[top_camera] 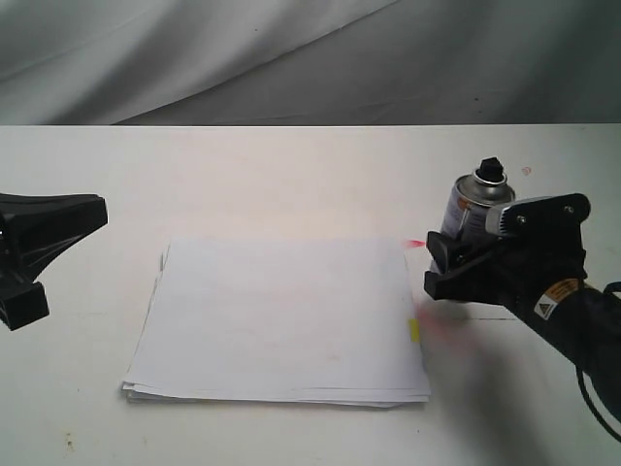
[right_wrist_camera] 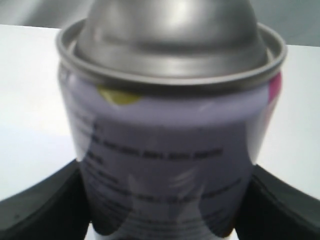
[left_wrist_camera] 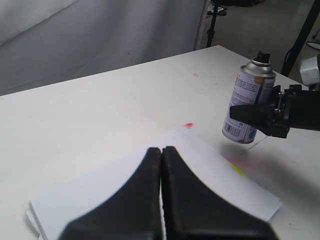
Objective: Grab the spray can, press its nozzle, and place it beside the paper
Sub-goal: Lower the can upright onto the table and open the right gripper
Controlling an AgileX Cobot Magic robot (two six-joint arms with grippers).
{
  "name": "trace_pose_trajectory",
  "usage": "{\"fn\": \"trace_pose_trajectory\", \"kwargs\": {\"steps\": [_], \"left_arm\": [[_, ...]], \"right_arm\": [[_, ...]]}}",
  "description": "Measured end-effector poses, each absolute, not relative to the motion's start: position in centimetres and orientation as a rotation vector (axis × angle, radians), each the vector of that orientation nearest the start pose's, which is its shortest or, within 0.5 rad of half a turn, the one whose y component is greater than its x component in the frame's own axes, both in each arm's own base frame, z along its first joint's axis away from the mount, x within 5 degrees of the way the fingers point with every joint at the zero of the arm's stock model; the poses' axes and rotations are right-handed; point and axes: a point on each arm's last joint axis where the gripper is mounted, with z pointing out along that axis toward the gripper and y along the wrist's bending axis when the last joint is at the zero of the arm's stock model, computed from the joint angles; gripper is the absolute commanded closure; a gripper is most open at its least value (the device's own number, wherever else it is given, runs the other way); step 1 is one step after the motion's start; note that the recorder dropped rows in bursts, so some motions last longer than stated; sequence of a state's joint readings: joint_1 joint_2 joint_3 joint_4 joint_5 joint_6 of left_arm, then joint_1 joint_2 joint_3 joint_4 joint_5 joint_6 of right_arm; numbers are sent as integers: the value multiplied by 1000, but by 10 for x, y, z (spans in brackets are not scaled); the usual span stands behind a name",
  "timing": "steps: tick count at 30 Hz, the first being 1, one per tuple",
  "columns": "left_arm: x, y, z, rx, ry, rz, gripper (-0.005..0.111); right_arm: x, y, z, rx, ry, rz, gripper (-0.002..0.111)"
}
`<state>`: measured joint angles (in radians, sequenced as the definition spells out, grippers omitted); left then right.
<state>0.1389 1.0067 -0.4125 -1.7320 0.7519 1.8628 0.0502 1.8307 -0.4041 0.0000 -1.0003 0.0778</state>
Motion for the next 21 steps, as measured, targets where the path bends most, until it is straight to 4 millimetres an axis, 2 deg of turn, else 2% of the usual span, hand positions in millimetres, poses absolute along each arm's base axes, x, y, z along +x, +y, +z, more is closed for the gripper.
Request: {"fn": "trace_pose_trajectory", "kwargs": {"steps": [6,21], "left_arm": [[181,-37,256,426,1821,-564,107],[181,-37,256,426,1821,-564,107]], "right_arm": [[271,9,114,86,1933,61,108],[268,9,106,93,2025,58,108]]}}
